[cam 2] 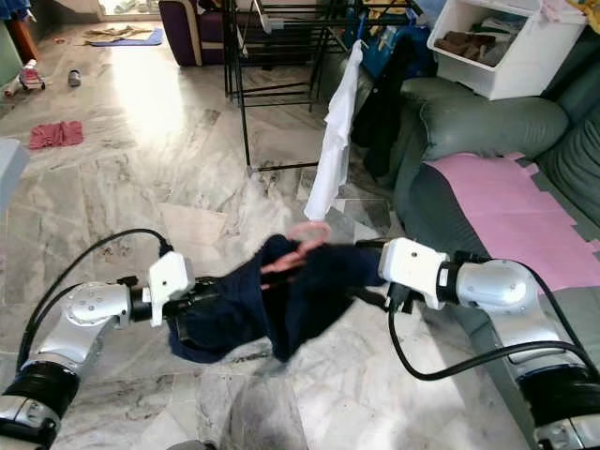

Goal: Hang hanger

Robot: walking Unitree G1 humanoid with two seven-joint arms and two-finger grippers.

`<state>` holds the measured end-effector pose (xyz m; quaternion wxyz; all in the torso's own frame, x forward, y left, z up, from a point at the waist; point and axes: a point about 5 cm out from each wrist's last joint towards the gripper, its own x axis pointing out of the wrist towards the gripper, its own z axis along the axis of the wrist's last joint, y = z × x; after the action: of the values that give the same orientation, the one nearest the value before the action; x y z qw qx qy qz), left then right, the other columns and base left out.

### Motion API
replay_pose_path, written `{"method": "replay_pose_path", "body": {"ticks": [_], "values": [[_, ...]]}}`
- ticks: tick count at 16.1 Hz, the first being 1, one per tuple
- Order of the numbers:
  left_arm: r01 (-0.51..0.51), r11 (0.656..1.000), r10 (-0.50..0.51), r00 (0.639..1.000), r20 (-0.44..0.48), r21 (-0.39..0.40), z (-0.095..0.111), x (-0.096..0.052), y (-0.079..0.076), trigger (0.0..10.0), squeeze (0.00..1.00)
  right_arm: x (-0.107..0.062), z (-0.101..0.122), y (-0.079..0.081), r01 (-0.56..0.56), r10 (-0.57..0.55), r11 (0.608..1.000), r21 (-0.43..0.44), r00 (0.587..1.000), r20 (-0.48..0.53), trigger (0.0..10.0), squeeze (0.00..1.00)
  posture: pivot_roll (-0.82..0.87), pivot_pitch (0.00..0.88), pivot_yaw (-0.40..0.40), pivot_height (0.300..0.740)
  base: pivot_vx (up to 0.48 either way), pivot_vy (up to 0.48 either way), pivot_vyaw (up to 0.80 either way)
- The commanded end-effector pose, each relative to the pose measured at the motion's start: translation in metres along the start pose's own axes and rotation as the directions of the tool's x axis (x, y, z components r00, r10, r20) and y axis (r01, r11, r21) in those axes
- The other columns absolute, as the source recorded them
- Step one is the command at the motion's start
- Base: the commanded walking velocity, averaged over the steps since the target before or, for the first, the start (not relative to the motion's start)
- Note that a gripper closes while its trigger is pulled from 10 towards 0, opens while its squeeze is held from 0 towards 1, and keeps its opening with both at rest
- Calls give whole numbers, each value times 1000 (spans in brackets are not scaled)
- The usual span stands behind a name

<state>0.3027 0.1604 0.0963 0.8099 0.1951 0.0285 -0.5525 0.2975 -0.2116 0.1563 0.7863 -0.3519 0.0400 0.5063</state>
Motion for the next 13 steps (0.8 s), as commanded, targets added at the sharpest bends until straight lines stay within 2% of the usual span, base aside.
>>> {"method": "replay_pose_path", "body": {"ticks": [1,3,4,5,6,7,8,9,12,13], "values": [[15,999,-17,998,52,36,9,1,0,0,0,2,1,1,-43,43,999,-8,999,1,10000,1000,30,59,-77,740,0,0,0],[42,998,-45,997,63,40,7,1,-4,0,0,3,-2,5,-121,121,992,-23,993,-15,10000,1000,33,55,-79,740,0,0,0],[45,998,-48,997,61,40,7,0,-4,0,0,3,-2,4,-127,127,992,-26,992,-21,10000,910,33,55,-80,740,0,0,0],[50,998,-52,997,59,39,5,-2,-4,0,0,1,-5,1,-136,135,990,-33,990,-36,10000,553,32,54,-80,740,0,0,0],[54,998,-56,997,59,38,5,-3,-4,0,0,-1,-7,-2,-141,139,989,-33,989,-50,10000,345,32,54,-80,740,0,0,0],[58,998,-60,996,60,38,5,-3,-4,0,0,-2,-8,-3,-142,140,989,-31,989,-53,10000,345,32,53,-80,740,0,0,0],[63,997,-65,996,61,40,5,-4,-4,0,0,-4,-10,-5,-147,144,989,-33,987,-69,10000,0,33,54,-79,740,0,0,0],[78,996,-81,995,62,43,5,-4,-6,0,0,-8,-15,-9,-154,151,988,-26,984,-97,10000,0,33,54,-75,740,0,0,0],[85,995,-88,994,63,48,5,-5,-6,0,0,-5,-15,-13,-138,139,990,9,987,-75,10000,0,35,52,-71,740,0,0,0],[87,995,-90,994,65,49,5,-5,-6,0,0,-5,-17,-12,-144,145,989,13,986,-81,7137,0,36,52,-70,740,0,0,0]]}}
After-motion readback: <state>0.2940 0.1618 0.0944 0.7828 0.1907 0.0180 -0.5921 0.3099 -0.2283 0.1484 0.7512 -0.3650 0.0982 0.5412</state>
